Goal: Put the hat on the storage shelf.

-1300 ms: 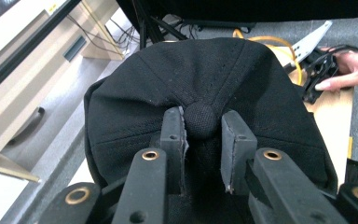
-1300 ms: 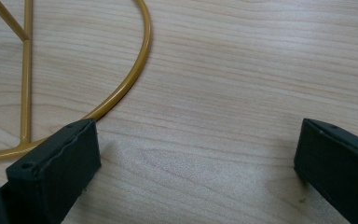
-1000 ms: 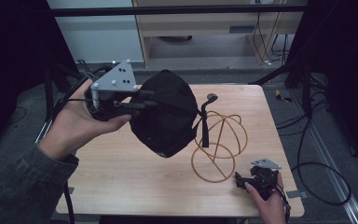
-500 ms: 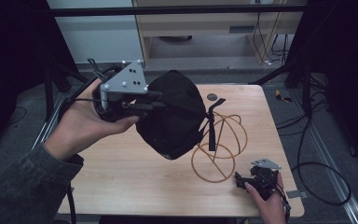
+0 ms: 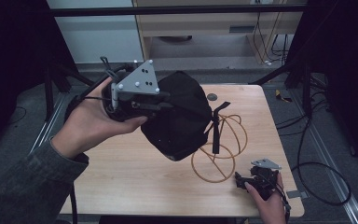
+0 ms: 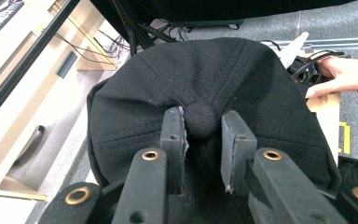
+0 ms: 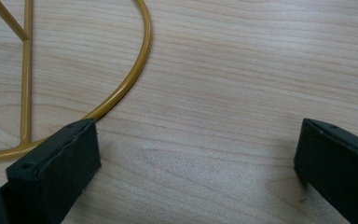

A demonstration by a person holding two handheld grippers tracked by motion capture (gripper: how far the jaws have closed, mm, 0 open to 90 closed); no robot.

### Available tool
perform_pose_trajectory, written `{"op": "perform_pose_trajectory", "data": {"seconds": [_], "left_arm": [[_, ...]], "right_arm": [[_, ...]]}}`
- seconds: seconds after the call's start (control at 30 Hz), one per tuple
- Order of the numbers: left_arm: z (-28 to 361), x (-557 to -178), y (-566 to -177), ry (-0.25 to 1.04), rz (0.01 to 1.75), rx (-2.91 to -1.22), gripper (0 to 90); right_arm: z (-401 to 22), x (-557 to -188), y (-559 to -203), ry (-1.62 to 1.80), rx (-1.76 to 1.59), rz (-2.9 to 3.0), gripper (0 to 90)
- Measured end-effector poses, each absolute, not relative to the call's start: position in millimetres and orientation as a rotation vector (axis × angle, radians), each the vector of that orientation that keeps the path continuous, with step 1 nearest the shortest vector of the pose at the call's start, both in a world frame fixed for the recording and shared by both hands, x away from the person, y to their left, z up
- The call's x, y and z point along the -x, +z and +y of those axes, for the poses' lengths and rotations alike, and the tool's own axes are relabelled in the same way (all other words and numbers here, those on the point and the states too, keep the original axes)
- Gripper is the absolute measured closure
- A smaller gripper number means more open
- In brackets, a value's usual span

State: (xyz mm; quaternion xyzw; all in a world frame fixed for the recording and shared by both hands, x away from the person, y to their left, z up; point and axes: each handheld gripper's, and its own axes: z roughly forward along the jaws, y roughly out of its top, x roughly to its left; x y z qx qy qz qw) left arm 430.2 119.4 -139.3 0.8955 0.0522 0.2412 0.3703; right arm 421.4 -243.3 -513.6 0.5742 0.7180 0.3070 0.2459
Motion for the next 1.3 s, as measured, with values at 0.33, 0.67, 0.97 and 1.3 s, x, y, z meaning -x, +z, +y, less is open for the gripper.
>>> {"op": "perform_pose_trajectory", "data": {"seconds": [0.33,0.67,0.97,1.3], "left_arm": [[104.4,-433.5,-141.7,0.604,0.109,-2.312,73.4],[68.5,-444.6,-141.4,0.579,0.086,-2.311,73.4],[35.9,-458.4,-148.4,0.553,0.078,-2.314,73.4],[23.1,-464.6,-155.1,0.542,0.078,-2.334,73.3]], "right_arm": [[-243.3,-421.4,-513.6,0.838,-1.568,1.959,0.4],[-243.3,-421.4,-513.6,0.838,-1.567,1.959,0.4],[-243.3,-421.6,-513.9,0.839,-1.564,1.957,0.4],[-243.3,-421.4,-513.6,0.838,-1.567,1.959,0.4]]}}
